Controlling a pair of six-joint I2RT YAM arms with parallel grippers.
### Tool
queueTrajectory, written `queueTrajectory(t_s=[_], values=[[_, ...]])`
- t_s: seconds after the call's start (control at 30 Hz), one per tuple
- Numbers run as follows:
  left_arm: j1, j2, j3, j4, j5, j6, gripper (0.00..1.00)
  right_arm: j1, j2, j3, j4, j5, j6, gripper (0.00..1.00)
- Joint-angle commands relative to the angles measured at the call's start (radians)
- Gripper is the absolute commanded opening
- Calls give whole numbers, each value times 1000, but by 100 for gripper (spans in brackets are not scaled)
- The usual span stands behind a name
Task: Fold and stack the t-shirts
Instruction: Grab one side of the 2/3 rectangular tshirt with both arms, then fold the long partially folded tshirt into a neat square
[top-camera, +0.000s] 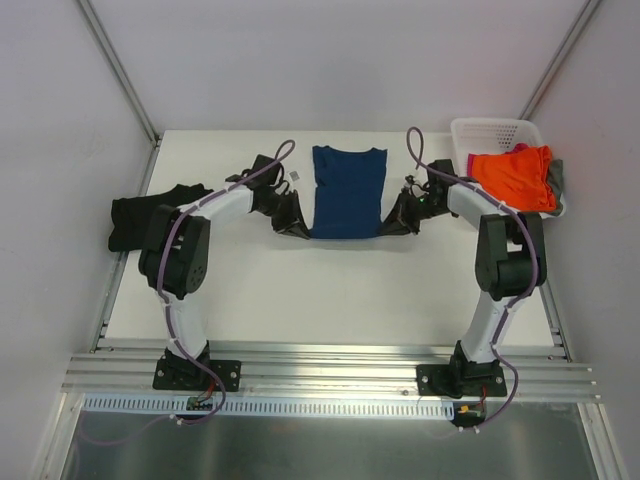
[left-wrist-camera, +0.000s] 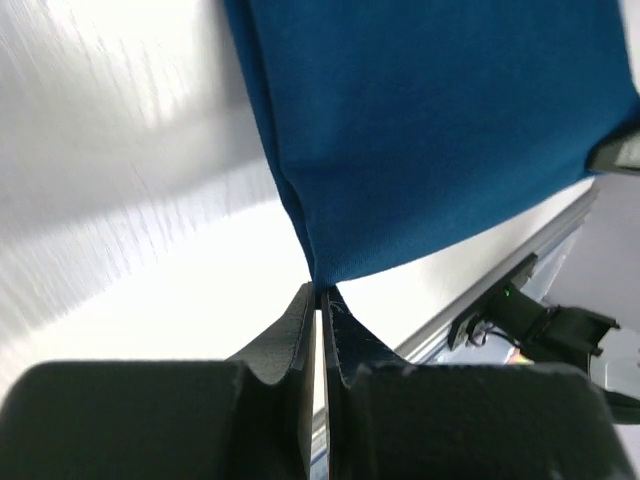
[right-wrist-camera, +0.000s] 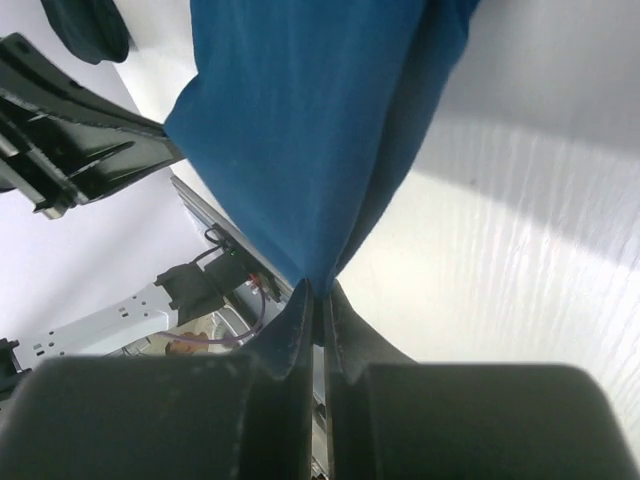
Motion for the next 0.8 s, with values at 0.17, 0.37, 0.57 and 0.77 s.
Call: queueTrajectory(t_s=[0.17,0.37,0.57,0.77], values=[[17,-239,-75,-55,-17,83,0,14,-217,-125,-31,2,18,0],[17,-322,-77,-90,9,91,0,54,-317,-124,-66,21,10,1],[17,-356,-48,-101,-2,123,0,71,-357,-93,-65,45,2,0],[30,-261,72,-101,-9,143,0,65,-321,-56,-26,68,-2,1]])
